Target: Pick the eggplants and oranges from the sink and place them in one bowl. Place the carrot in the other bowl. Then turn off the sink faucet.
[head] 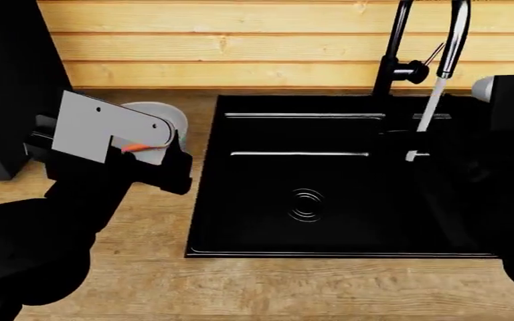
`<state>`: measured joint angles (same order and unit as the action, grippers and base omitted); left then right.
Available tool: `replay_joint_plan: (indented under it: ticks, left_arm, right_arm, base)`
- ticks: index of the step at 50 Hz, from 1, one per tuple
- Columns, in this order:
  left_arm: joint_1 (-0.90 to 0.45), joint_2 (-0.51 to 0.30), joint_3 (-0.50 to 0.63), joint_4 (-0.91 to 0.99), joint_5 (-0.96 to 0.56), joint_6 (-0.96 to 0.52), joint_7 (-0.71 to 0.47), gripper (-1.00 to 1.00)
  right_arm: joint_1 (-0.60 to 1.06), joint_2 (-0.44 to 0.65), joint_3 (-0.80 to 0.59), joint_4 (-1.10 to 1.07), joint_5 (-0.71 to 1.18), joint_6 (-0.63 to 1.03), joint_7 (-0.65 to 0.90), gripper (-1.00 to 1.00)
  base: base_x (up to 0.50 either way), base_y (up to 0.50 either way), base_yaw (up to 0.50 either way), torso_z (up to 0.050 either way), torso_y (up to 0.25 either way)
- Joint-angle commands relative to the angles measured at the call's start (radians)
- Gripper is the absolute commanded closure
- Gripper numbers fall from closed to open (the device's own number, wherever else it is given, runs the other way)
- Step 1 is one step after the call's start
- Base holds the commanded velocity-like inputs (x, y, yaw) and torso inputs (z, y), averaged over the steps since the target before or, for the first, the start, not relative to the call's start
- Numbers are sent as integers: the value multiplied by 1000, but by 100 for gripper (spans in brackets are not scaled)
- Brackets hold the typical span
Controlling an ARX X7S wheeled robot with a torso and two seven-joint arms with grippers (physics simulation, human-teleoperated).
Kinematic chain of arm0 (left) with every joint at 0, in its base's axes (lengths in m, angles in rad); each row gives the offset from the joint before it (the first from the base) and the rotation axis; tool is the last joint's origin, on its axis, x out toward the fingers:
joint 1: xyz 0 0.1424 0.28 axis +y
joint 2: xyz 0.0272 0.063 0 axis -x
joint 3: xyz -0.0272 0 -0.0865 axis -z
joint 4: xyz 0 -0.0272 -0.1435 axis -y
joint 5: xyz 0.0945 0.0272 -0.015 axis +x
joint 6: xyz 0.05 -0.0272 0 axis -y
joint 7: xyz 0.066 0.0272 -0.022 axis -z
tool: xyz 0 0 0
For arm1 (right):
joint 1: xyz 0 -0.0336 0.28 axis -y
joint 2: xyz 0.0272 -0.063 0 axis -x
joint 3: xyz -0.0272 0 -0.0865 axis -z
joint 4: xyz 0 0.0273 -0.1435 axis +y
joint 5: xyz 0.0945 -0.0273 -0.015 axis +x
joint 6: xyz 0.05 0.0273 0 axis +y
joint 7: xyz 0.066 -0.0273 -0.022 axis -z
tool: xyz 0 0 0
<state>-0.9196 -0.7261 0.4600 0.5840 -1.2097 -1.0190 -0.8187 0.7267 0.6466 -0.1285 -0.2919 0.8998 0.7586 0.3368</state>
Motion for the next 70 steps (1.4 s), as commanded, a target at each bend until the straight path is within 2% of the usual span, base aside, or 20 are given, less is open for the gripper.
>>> replay_joint_plan:
  ticks: [1, 4, 35, 57, 70]
  left_arm:
    - [20, 14, -20, -13, -22, 33, -1, -100]
    - [2, 14, 7, -10, 24, 26, 7, -100]
    - [-7, -2, 17, -33, 60, 39, 27, -100]
    - [-7, -9, 16, -43, 65, 51, 40, -100]
    - [-7, 2, 23, -49, 72, 58, 38, -100]
  right_arm:
    - [-8, 5, 3, -3, -2, -5, -2, -100]
    - [-12, 5, 4, 0, -4, -10, -3, -100]
    - [12, -4, -12, 21, -21, -26, -14, -100]
    - [-9, -1, -26, 15, -47, -52, -20, -100]
    - [-20, -5, -14, 20, -42, -65, -16, -100]
  base:
    - [1, -500, 0, 0, 0]
    - [1, -500, 0, 0, 0]
    - [1, -494, 0, 0, 0]
    - [7, -129, 0, 0, 0]
    - [231, -7, 0, 0, 0]
